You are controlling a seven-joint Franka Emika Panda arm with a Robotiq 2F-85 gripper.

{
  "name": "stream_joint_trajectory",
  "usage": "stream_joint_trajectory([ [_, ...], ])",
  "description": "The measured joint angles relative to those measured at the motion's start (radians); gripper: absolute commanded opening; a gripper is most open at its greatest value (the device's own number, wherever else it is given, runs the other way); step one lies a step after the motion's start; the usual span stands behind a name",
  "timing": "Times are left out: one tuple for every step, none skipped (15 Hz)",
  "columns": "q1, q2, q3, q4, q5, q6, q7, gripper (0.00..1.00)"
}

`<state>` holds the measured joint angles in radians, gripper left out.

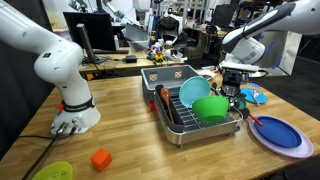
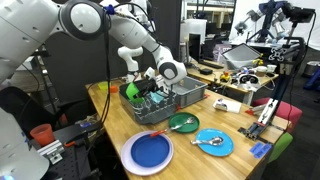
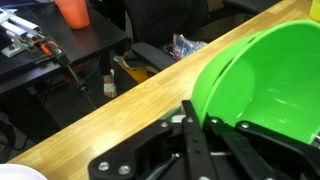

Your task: Park the green bowl properly on the kitchen plate holder

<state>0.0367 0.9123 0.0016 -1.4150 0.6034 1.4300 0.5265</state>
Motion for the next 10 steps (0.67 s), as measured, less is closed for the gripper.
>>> stream_joint_trajectory([
  [0.001,0.012,0.000,0.013,0.000,-0.004,0.018,0.01],
  [0.000,0.021,0.000,0.026,0.000,-0.016,0.029,0.01],
  [0.000,0.027,0.000,0.039,-0.001,-0.032,0.040,0.01],
  [0.000,0.034,0.000,0.053,-0.003,-0.053,0.051,0.01],
  [0.000,0.042,0.000,0.067,-0.005,-0.082,0.058,0.01],
  [0.000,0.049,0.000,0.078,-0.009,-0.118,0.060,0.01],
  [0.000,0.056,0.000,0.090,-0.014,-0.159,0.060,0.01],
  [-0.001,0.066,0.000,0.106,-0.015,-0.195,0.060,0.01],
  [-0.001,0.075,0.000,0.124,-0.015,-0.231,0.060,0.01],
  [-0.001,0.086,0.001,0.140,-0.019,-0.283,0.060,0.01],
])
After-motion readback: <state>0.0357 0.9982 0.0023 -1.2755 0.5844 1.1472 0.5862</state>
